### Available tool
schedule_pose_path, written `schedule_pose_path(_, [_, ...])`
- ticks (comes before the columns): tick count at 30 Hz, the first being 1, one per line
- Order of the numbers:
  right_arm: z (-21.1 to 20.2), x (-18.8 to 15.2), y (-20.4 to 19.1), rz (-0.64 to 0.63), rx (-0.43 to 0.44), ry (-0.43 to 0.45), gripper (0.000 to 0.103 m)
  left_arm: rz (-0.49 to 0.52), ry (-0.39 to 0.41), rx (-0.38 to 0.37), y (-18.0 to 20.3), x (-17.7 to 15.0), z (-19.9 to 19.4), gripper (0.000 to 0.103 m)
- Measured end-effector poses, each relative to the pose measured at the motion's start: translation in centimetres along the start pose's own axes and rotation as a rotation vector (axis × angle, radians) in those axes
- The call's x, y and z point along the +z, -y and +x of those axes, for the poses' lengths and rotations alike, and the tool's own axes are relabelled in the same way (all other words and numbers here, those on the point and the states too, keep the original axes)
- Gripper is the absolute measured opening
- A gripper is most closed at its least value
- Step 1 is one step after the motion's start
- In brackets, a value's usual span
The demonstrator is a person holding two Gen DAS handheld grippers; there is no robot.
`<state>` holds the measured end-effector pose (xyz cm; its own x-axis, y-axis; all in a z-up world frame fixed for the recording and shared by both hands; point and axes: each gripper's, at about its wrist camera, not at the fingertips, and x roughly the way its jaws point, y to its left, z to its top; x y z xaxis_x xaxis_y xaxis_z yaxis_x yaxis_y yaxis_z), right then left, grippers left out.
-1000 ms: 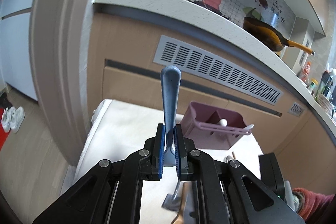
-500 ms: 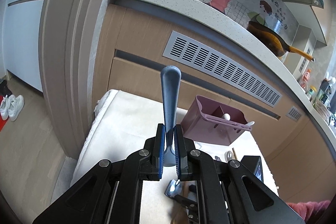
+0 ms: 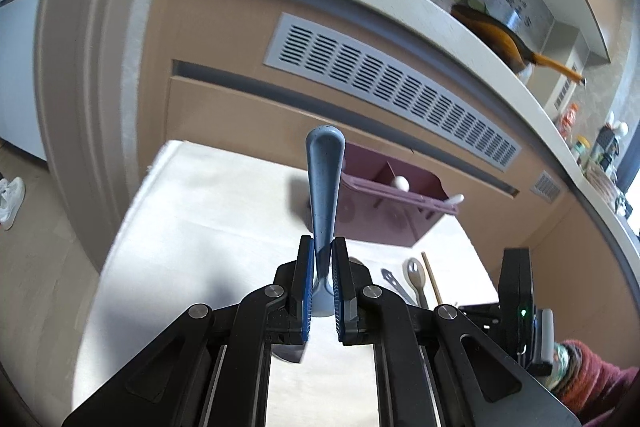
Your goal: Organize utensils
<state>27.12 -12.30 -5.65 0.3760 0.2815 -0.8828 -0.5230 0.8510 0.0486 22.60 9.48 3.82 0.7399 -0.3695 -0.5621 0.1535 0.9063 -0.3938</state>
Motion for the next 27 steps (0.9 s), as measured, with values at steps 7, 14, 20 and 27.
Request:
schedule_pose_path(7, [2.3, 1.1, -1.9, -0.078, -0.006, 0.033, 0.015, 0.024, -0.040, 0.024, 1.5, 0.0, 1.2, 0.009])
schedule_pose_path(14, [1.5, 1.4, -1.7, -0.078, 0.015, 0.084, 0.010, 0.044, -0.062, 0.047, 2.5, 0.0, 2.0, 0.009])
schedule_pose_path(20, [-6.6, 1.5, 1.4, 0.068, 0.071, 0.322, 0.010, 0.069, -0.012, -0.003, 4.9, 2.4, 1.3, 0.009])
schedule_pose_path(27, [-17.7, 7.8, 5.9, 0.154, -0.009, 0.725, 0.006, 0.192, 0.184, -0.046, 10.1, 10.7, -0.2, 0.009])
